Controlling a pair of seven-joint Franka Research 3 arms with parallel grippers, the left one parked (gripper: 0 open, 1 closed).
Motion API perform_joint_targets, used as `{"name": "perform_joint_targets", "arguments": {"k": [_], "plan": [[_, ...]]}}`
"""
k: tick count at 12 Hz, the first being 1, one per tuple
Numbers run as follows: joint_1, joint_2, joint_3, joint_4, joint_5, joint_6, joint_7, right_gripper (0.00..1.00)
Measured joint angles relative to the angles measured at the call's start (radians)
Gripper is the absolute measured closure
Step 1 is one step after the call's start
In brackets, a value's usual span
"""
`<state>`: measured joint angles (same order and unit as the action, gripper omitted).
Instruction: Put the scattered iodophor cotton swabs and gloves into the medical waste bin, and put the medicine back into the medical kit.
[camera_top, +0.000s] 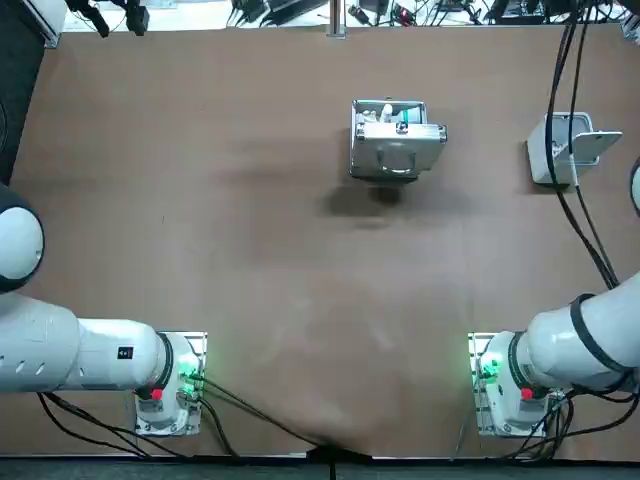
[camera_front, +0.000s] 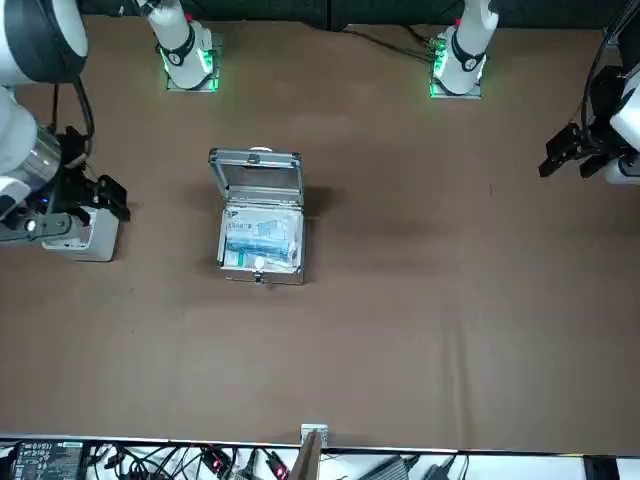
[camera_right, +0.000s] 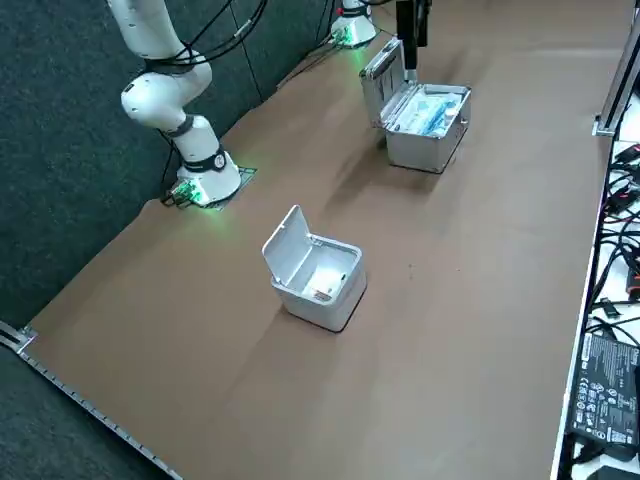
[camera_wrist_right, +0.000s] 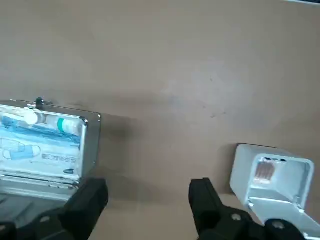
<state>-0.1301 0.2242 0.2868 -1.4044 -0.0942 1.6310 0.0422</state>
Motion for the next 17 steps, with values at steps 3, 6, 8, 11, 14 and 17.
{"name": "perform_joint_targets", "arguments": {"k": [3,6,8,11,14,17], "plan": [[-0.010,-0.042,-0.018,-0.002,0.000,-0.028,-0.013,0.00],[-0.009,-0.087,-0.070,-0.009,0.002,-0.090,-0.064,0.00],[-0.009,-0.115,-0.119,-0.032,0.025,-0.102,-0.094,0.00],[-0.005,-0.159,-0.167,-0.096,0.059,-0.102,-0.105,0.00],[0.019,-0.200,-0.195,-0.153,0.067,-0.099,-0.106,0.00],[0.035,-0.225,-0.213,-0.176,0.067,-0.098,-0.106,0.00]]}}
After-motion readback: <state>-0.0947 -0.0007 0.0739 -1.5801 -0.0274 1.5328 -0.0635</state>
